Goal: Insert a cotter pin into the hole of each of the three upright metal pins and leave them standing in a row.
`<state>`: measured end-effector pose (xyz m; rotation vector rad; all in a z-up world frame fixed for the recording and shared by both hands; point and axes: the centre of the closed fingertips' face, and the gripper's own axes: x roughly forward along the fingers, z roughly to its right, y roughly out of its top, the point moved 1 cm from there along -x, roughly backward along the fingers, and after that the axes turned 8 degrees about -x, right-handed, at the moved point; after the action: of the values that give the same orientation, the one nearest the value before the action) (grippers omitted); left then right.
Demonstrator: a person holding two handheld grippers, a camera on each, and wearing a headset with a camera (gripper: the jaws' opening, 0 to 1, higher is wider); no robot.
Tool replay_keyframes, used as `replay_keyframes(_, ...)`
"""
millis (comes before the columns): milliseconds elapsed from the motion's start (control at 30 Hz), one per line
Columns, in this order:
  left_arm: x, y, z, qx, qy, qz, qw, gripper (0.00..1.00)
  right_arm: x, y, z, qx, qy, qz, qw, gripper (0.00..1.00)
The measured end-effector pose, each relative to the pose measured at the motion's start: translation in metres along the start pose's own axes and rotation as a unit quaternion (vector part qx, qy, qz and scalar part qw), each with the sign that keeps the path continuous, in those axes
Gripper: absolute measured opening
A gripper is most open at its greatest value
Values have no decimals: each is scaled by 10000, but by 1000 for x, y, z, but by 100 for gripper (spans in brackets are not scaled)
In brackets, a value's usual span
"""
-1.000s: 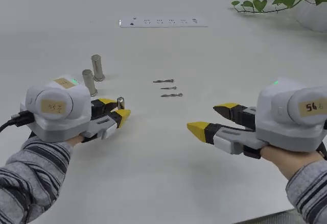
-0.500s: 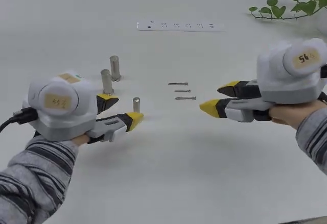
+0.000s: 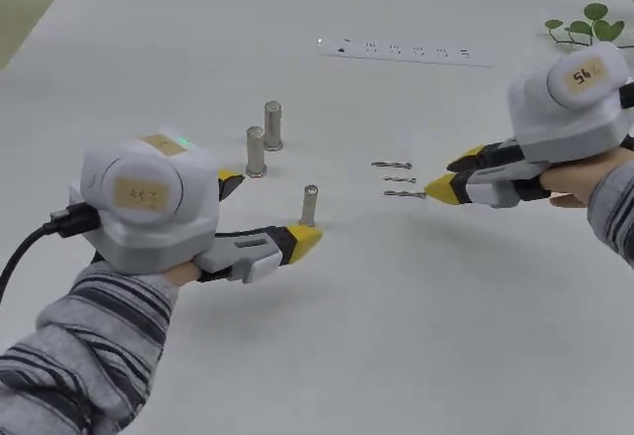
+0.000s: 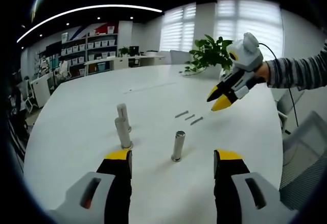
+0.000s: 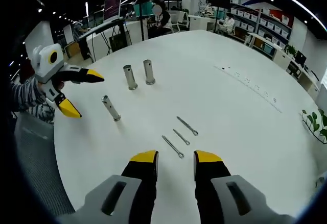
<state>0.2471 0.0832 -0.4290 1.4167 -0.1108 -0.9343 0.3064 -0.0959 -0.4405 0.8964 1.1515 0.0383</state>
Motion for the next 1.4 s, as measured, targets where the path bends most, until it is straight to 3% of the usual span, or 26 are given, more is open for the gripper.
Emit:
replay_keyframes(167, -2, 0, 2, -146, -16, 62, 9999, 69, 15, -1, 5, -74, 175, -216, 9996, 21)
replay_keyframes(267, -5, 2, 4, -139, -12, 141, 9998, 71, 25, -6, 8, -434, 277, -503, 9974, 19)
replay_keyframes(567, -5, -5, 3, -51, 17, 60, 10000, 71, 43, 0, 15, -746, 466, -678, 9938, 15)
replay_keyframes(833, -6, -9, 3, -23, 32, -20, 10000, 70, 51, 0, 9, -936, 649, -817, 9901, 12)
replay_keyframes(933, -5, -12, 2, -10, 30, -66, 10000, 69, 53, -5, 12, -1132, 722, -1008, 9858, 10)
replay_keyframes(1033, -5, -13, 2, -7, 21, -75, 10000, 68, 54, -4, 13, -1157, 769, -1041, 9848, 7)
replay_keyframes(1200, -5, -13, 3, 2, 4, -90, 10000, 67, 56, -4, 12, -1372, 904, -1196, 9791, 4)
replay_keyframes(1333, -5, -13, 4, -39, -49, -87, 9999, 67, 57, -6, 14, -1712, 863, -1404, 9714, 0)
replay_keyframes(1367, -5, -13, 5, -43, -53, -89, 9999, 67, 56, -6, 14, -1947, 888, -1447, 9661, 0)
replay_keyframes(1400, -5, -13, 5, -40, -52, -94, 9999, 67, 57, -6, 13, -1996, 880, -1465, 9649, 0)
